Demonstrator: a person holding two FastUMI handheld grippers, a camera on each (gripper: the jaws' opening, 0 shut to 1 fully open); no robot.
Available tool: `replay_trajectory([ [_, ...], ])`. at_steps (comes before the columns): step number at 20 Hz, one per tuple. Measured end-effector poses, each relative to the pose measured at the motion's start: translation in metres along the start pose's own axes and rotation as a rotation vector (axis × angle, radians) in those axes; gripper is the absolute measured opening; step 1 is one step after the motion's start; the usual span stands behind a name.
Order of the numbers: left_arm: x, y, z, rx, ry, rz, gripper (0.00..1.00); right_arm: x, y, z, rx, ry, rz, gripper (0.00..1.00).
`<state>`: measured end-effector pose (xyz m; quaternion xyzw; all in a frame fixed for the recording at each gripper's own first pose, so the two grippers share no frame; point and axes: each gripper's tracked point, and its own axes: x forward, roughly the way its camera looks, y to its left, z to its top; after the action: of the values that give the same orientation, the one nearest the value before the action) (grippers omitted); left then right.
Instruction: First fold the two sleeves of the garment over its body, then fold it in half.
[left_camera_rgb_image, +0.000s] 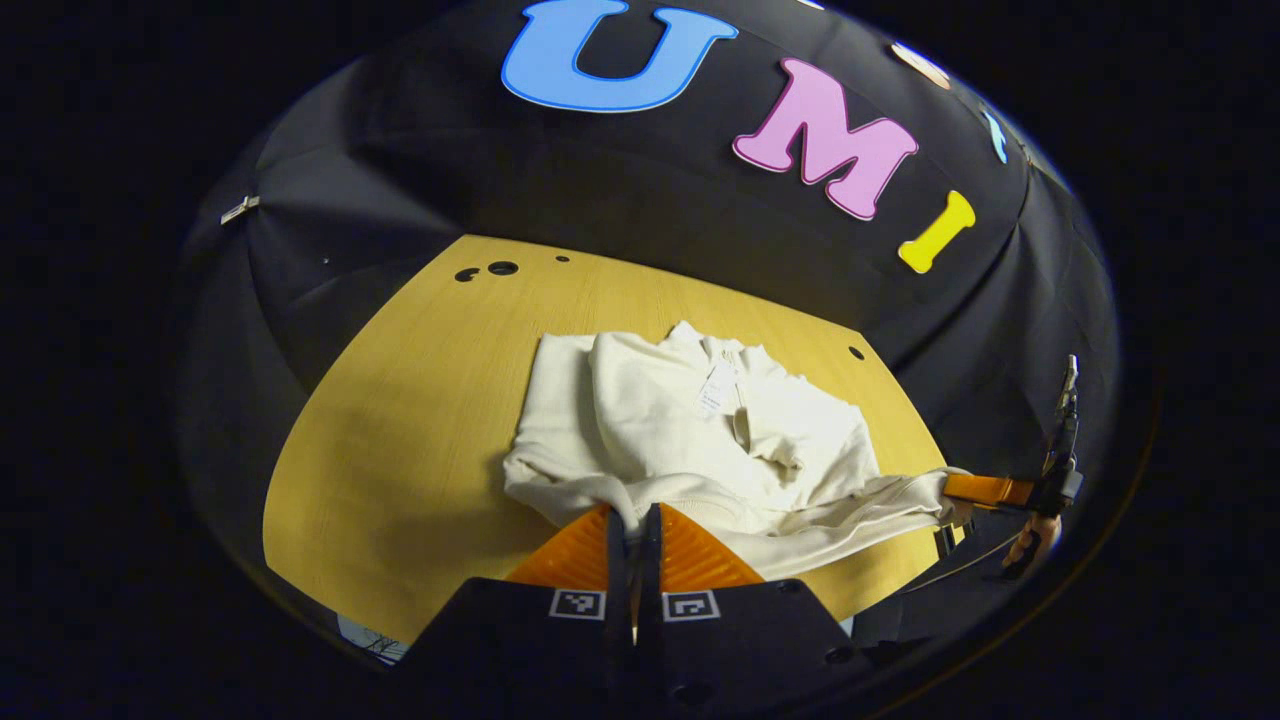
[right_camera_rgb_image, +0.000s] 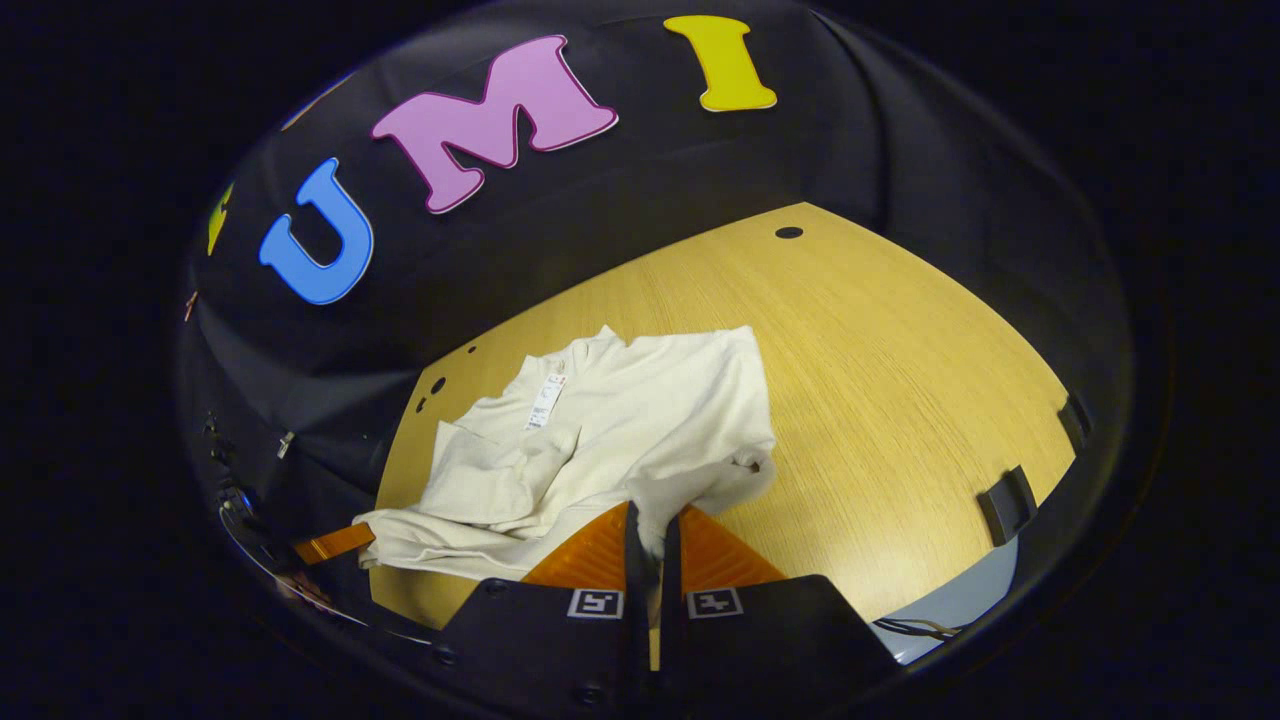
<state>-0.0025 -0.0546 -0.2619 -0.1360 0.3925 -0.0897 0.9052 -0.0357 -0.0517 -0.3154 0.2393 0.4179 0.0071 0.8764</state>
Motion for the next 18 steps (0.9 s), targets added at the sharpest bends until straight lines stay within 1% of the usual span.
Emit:
replay_trajectory([
  [3,0.016,-0.003,0.027,-0.016,-0.029,-0.008,0.06,0.015,0.006,0.024,0.02,-0.03,0.006,0.08],
  [7,0.034,-0.006,0.062,-0.007,-0.071,-0.02,0.06,0.038,0.012,0.054,0.018,-0.062,0.0,0.08],
  [11,0.059,-0.006,0.091,-0.029,-0.091,-0.017,0.06,0.065,0.015,0.076,0.033,-0.075,-0.006,0.08],
  [14,0.08,0.002,0.099,-0.033,-0.085,0.005,0.06,0.087,0.015,0.084,0.038,-0.065,-0.012,0.08],
  [18,0.116,0.01,0.105,-0.012,-0.056,0.043,0.06,0.119,0.012,0.086,0.017,-0.043,-0.036,0.08],
])
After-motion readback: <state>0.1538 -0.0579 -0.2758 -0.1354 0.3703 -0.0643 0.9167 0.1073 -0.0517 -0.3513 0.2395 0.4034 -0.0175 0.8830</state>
